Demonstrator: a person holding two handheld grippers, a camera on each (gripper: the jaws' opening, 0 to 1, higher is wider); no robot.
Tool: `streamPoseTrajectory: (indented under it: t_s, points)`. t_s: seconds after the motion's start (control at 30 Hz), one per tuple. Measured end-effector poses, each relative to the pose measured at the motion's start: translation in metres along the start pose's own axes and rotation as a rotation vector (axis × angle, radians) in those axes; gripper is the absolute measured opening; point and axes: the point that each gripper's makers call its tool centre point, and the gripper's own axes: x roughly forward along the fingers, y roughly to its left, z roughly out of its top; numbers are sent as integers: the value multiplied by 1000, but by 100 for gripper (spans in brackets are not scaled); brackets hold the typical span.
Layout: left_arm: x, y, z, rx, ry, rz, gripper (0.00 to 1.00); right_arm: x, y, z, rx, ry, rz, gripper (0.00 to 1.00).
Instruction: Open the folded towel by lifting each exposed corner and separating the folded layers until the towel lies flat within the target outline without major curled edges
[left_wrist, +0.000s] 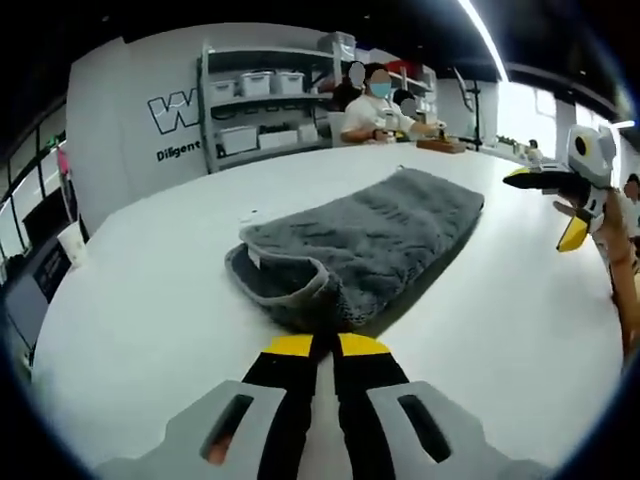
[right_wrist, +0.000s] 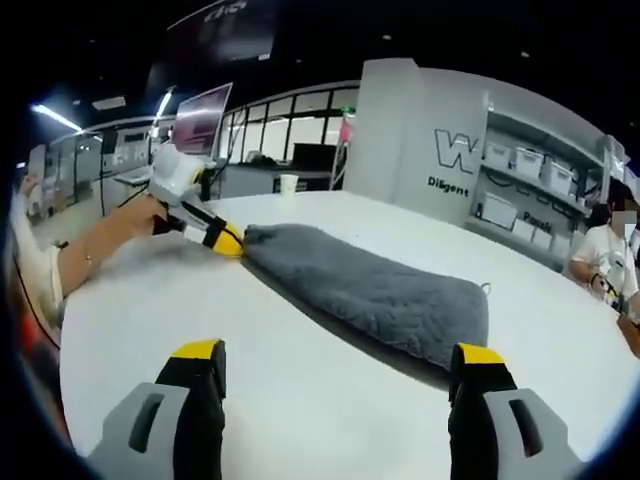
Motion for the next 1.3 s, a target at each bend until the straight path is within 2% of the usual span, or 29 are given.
streamPoseTrajectory:
  t_s: [0.1,0.17,0.27,0.37,0.43,0.53,0.6,0.7,0.77,0.83,0.9,1.17,1.3]
  points:
    - [-11,-4,11,8,-22,-10,21,1,-1,1,9,-8,-8,92]
    - [-14,-6,12,15,-16,-22,28,2,-2,2,14,-9,-9,92]
    - [-17,-14,12,-27,-13,-68,38,4,-2,0,21,-3,-15,92]
    - [-19,-22,15,-47,-21,-102,57,7,-2,0,21,5,-19,92]
    - [-21,-23,17,-43,-26,-100,71,7,-2,0,24,4,-19,92]
    - [-27,-21,24,-38,-54,-95,85,8,-4,0,31,4,-24,91]
    - [-30,-22,30,-57,-89,-111,90,9,-6,-1,32,8,-29,91]
    - [-32,-22,31,-67,-107,-114,99,10,-7,-3,39,15,-34,91]
    - [-33,-22,31,-69,-115,-112,100,11,-7,-4,43,19,-37,91]
    - [-30,-21,23,-76,-81,-116,100,11,-7,-5,47,22,-40,92]
    - [-30,-22,21,-81,-80,-119,100,11,-8,-6,54,20,-44,91]
    - [-40,-23,27,-84,-106,-127,100,12,-11,-9,43,39,-56,91]
    - [-43,-23,25,-83,-106,-128,100,13,-11,-7,39,32,-58,88]
